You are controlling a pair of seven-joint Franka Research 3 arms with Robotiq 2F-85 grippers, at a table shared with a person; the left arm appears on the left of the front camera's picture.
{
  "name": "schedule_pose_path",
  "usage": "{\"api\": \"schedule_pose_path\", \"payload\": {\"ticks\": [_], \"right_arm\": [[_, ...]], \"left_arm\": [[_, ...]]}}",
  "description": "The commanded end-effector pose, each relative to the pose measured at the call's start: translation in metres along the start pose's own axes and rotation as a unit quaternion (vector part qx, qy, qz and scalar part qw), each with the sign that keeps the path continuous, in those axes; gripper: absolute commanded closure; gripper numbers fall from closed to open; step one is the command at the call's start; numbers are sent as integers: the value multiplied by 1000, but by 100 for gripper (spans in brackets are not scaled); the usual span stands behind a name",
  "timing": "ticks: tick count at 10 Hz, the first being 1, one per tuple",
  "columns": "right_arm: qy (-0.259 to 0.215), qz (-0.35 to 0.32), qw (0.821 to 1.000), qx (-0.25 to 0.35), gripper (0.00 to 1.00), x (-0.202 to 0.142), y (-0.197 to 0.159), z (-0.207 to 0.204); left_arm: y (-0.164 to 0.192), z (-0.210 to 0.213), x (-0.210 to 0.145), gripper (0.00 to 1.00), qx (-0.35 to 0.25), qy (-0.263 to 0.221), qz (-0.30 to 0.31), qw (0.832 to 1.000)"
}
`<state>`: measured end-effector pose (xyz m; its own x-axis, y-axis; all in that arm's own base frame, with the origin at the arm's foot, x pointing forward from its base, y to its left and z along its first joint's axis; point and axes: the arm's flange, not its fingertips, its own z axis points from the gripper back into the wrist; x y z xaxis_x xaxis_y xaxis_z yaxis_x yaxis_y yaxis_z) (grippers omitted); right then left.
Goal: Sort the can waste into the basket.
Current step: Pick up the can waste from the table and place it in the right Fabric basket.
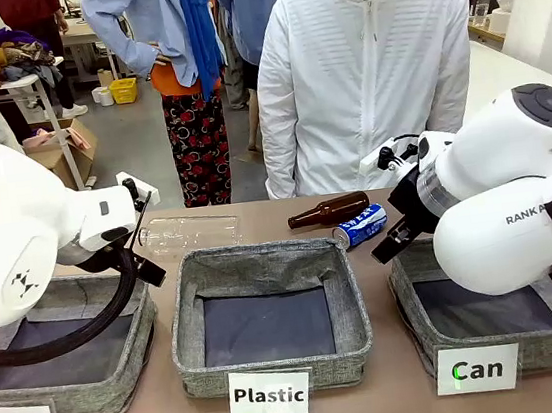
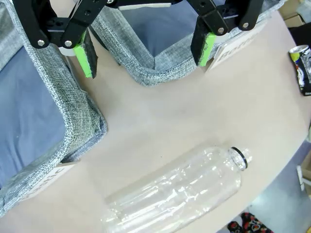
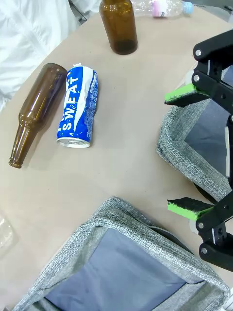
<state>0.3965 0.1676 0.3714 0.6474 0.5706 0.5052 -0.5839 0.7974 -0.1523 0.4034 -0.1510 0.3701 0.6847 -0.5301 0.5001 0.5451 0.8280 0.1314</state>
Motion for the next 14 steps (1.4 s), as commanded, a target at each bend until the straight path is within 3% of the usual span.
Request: {"api": "schedule_pose_path", "payload": {"ticks": [1,13,14], "right_arm": [[0,0,1000,0,0,0,0,0],[0,0,1000,0,0,0,0,0],[-6,-1,1000,11,0,3,2,16]], "left_arm": [[0,0,0,0,0,0,0,1000],[0,0,0,0,0,0,0,1000],[-3,18,-1,0,-16,-13,-25,999]]}}
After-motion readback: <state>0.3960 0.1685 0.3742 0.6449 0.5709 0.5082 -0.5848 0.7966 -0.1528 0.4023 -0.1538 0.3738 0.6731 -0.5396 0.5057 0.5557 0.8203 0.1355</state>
